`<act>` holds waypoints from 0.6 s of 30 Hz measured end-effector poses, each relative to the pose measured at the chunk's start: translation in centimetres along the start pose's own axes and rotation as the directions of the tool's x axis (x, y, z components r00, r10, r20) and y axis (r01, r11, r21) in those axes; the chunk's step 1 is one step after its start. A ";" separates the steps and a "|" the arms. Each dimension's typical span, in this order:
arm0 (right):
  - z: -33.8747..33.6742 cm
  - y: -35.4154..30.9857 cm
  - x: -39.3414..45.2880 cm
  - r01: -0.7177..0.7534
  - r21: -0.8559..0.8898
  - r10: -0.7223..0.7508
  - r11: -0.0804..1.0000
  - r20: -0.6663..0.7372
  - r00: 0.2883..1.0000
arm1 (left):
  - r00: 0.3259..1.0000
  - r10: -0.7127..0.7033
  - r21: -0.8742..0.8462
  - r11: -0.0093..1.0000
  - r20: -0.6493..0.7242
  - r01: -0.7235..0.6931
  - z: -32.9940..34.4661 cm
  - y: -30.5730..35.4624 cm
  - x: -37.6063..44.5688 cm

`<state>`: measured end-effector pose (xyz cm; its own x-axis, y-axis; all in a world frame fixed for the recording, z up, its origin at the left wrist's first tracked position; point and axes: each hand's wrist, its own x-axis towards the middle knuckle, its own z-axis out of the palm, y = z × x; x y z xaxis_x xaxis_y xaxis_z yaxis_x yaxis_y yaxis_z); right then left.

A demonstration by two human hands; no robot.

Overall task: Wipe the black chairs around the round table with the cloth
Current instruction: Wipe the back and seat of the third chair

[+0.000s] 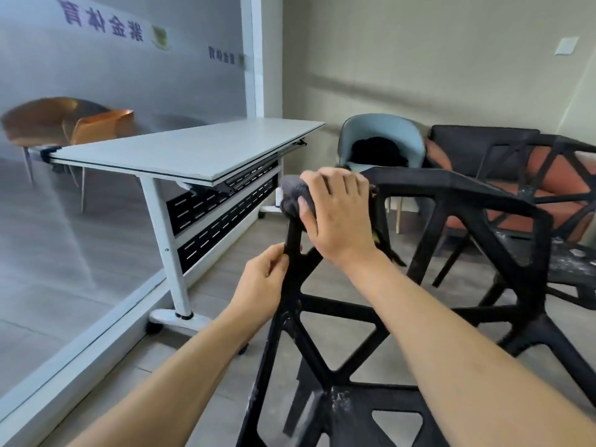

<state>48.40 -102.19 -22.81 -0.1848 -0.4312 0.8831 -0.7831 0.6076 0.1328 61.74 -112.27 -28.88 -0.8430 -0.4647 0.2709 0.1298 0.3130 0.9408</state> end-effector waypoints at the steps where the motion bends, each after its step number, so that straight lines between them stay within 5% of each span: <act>1: 0.3 -1.5 -0.7 0.049 0.035 -0.049 0.998 0.014 0.999 | 1.000 0.005 0.017 1.000 -0.013 -0.005 -0.1 0.0 0.0; 6: 0.4 0.0 -0.7 0.347 -0.040 -0.341 0.937 0.104 0.934 | 0.999 0.052 0.114 0.992 0.013 -0.054 -0.5 -0.5 0.1; 9: -0.6 5.8 -0.2 0.006 -0.131 -0.007 0.991 -0.002 1.000 | 0.995 0.096 0.098 0.990 0.041 -0.100 -0.1 -0.3 -0.3; 12: -1.6 9.4 -0.9 -0.358 -0.134 0.350 0.924 -0.083 0.933 | 0.992 0.124 0.128 0.984 0.037 -0.127 0.0 -0.9 -0.1; 18: 0.1 3.5 -5.9 -0.277 0.111 0.284 0.954 -0.049 0.958 | 0.992 0.122 0.157 0.980 0.031 -0.125 0.2 -1.0 0.2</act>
<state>46.73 -97.61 -27.59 -0.3699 -0.2076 0.9056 -0.7620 0.6255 -0.1679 61.32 -112.54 -29.81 -0.8367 -0.3972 0.3770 0.1505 0.4951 0.8557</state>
